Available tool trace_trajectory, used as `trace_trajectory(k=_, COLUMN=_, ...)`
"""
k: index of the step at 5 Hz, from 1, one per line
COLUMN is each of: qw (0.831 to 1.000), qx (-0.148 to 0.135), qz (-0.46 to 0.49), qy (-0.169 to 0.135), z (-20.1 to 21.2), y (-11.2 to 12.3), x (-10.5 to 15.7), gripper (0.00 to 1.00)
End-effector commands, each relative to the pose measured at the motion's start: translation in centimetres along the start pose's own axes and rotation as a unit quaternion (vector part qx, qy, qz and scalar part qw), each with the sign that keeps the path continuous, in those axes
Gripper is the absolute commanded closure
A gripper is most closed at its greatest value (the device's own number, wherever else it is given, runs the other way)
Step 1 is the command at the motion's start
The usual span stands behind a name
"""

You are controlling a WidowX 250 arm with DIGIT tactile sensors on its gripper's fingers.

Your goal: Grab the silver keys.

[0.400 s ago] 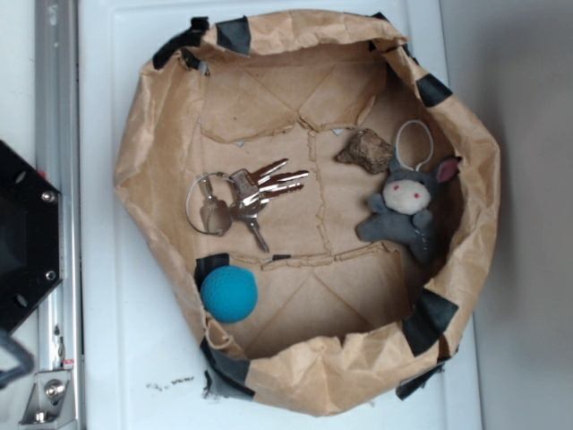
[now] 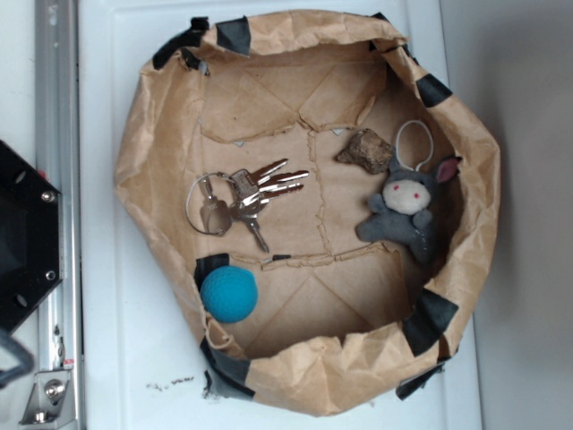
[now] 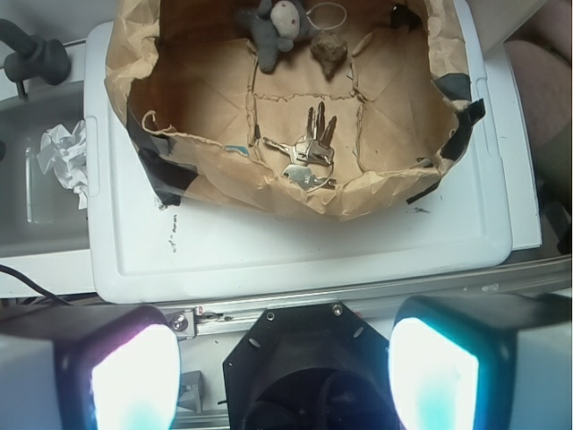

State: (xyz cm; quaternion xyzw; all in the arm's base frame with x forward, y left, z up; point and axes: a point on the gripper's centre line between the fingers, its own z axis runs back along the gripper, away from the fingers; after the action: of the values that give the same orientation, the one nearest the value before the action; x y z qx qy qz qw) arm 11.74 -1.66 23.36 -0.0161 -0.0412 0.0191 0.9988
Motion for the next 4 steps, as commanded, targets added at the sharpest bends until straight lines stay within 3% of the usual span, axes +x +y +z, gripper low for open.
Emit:
trace_trajectory(k=1, qw=0.998, qx=0.016, qz=0.055, qy=-0.028, z=-2.8, y=1.1, x=8.8, gripper=0.0)
trace_trajectory(k=2, qw=0.997, qx=0.013, qz=0.079, qy=-0.013, z=-4.8, y=1.7, x=11.3, gripper=0.0)
trace_trajectory(k=3, qw=0.997, qx=-0.019, qz=0.073, qy=-0.032, z=-7.8, y=2.7, x=12.0, gripper=0.0)
trace_trajectory(k=4, qw=0.996, qx=-0.019, qz=0.078, qy=-0.027, z=-10.7, y=2.7, x=11.9, gripper=0.0)
